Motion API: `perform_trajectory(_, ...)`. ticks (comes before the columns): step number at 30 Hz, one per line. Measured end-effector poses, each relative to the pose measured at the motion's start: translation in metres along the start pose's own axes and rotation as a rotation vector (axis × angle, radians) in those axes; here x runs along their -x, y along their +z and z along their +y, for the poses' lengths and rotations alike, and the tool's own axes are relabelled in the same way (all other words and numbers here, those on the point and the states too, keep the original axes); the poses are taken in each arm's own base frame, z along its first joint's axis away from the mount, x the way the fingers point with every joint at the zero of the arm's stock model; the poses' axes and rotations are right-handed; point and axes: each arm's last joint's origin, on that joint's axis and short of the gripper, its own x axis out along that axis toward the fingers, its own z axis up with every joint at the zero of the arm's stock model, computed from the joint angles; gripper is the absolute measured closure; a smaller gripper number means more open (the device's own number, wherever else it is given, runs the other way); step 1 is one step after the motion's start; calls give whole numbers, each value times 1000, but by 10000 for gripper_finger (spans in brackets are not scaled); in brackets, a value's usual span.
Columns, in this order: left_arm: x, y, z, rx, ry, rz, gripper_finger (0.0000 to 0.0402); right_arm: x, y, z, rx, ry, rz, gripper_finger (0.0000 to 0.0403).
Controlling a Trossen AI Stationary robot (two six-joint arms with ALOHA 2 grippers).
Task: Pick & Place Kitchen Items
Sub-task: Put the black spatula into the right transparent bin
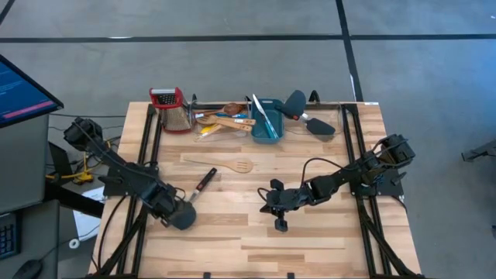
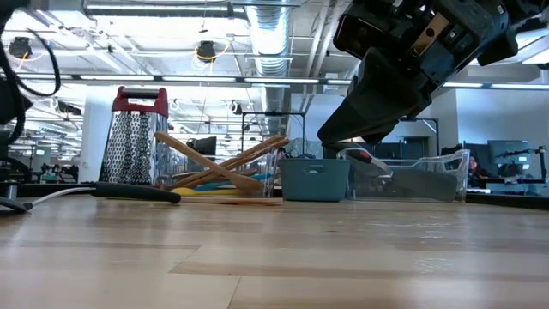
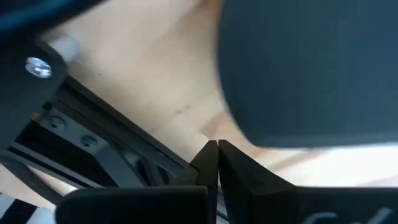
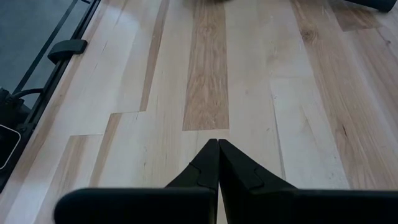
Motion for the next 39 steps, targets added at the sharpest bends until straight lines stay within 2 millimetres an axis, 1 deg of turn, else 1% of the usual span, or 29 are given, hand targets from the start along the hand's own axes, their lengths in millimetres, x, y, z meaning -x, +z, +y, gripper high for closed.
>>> perform_trajectory(5,-16,5,10,16,23,-8,400,0,0,0,0,0,0,403)
perform_trajectory(9,-25,14,9,31,-59,-91,400,0,0,0,0,-1,0,403)
perform_trajectory(15,-26,26,11,49,-99,-120,400,0,1,-3,-5,-7,-3,403)
perform_trajectory(21,-23,37,10,70,-134,-179,400,0,1,-3,-5,-6,-5,403)
perform_trajectory(23,-22,41,7,60,-162,-214,400,0,1,-3,-6,-6,-7,403)
perform_trajectory(26,-18,50,0,38,-236,-329,400,0,2,-3,-6,-5,-10,403)
perform_trajectory(29,-17,56,-4,16,-263,-407,400,0,2,-3,-6,-4,-11,403)
perform_trajectory(34,-21,67,-11,-8,-273,-430,400,0,2,-2,-6,-4,-11,403)
perform_trajectory(39,-25,77,-23,-47,-340,-472,400,0,2,-2,-6,-4,-12,403)
